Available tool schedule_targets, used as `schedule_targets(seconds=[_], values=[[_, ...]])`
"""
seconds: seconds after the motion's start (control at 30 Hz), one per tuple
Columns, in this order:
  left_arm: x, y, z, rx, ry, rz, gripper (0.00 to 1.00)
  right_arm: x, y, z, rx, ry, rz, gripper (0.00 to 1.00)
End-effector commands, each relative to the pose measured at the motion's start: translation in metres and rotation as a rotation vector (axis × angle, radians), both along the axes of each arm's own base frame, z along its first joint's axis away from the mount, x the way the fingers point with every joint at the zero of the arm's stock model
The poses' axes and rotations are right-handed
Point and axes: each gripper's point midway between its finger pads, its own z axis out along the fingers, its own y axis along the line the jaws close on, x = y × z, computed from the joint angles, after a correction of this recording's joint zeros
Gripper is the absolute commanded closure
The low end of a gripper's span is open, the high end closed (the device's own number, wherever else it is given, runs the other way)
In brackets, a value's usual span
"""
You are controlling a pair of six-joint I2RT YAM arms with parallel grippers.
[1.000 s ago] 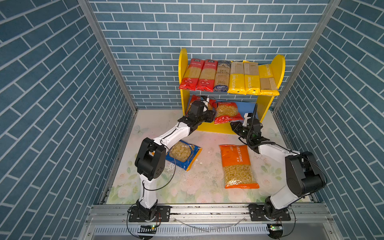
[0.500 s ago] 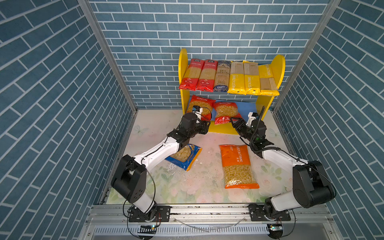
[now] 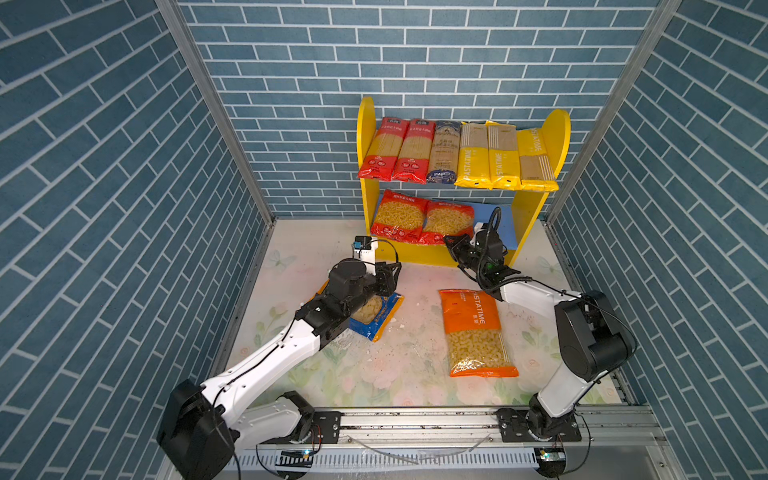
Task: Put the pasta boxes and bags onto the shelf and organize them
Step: 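Open both grippers and draw them back from the shelf, then grasp the orange STATIME bag from either side with both grippers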
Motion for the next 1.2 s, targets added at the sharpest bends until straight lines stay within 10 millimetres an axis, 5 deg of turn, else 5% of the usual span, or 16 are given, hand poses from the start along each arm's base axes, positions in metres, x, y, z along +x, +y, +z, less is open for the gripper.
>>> schedule_targets(seconds=[0.0,0.3,0.37,0.53,0.73,0.9,1.17], values=[[-0.01,0.013,-0.006,0.015,0.027,0.03,0.5,0.002,-0.012,-0.015,0.01,0.066,-0.09,0.99],[-0.028,0.033,-0.011,0.008,0.048,0.065,0.49,0.017,0.002,0.001,0.026,0.063,0.04,1.0],[-0.032,0.039,-0.013,0.007,0.057,0.081,0.49,0.014,0.004,0.0,0.029,0.069,0.065,0.89],[-0.047,0.061,-0.029,0.036,0.101,0.133,0.46,-0.016,0.007,0.014,0.003,0.02,0.15,0.54],[-0.061,0.071,-0.058,0.046,0.18,0.146,0.41,-0.068,-0.012,0.013,-0.096,0.03,0.193,0.44],[-0.071,0.057,-0.078,0.143,0.208,0.111,0.38,-0.125,-0.044,-0.02,-0.225,0.121,0.202,0.44],[-0.092,-0.027,-0.11,0.174,0.234,-0.073,0.37,-0.208,-0.115,-0.084,-0.554,0.343,0.258,0.41]])
